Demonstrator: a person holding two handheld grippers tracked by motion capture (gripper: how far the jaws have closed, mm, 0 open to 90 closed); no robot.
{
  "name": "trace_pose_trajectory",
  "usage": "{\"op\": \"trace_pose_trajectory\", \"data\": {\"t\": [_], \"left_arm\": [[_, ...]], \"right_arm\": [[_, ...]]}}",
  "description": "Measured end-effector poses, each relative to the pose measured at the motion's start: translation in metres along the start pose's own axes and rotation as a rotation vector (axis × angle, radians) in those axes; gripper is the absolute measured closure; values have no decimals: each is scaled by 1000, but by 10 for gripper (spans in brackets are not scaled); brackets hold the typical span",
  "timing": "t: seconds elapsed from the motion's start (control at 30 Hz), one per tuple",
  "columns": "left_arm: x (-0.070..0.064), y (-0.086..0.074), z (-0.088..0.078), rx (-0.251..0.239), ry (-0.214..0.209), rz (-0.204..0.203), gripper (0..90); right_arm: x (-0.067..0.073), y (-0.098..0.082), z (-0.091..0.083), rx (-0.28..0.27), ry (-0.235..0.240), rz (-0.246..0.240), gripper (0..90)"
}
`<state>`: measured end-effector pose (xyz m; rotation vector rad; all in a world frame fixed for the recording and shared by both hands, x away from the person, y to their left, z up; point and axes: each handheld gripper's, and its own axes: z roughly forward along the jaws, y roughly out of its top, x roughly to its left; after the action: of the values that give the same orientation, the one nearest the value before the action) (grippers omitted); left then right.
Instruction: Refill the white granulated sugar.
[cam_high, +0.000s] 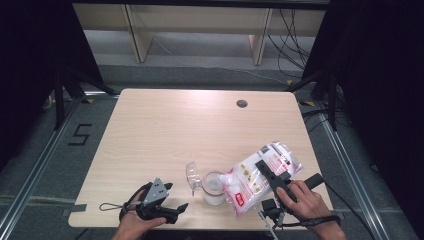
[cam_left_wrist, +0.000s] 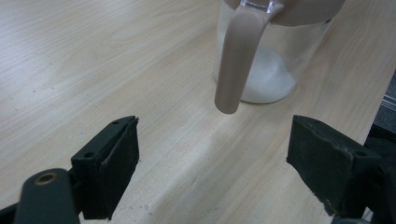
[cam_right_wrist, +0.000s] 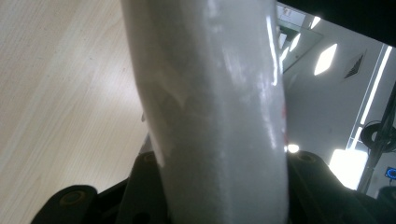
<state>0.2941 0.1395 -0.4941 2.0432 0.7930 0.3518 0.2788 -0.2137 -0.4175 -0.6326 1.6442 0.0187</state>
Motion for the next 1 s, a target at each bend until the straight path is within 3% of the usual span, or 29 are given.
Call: {"op": "trace_pose_trajectory", "data": {"t": [0.8, 1.0], "left_arm": [[0, 0, 0, 0, 0, 4, 165], [0, 0, 1, -3, -2, 1, 165]], "right_arm": [[1, 0, 0, -2, -5, 9, 650], [-2, -1, -1, -2, -6, -10, 649]]}}
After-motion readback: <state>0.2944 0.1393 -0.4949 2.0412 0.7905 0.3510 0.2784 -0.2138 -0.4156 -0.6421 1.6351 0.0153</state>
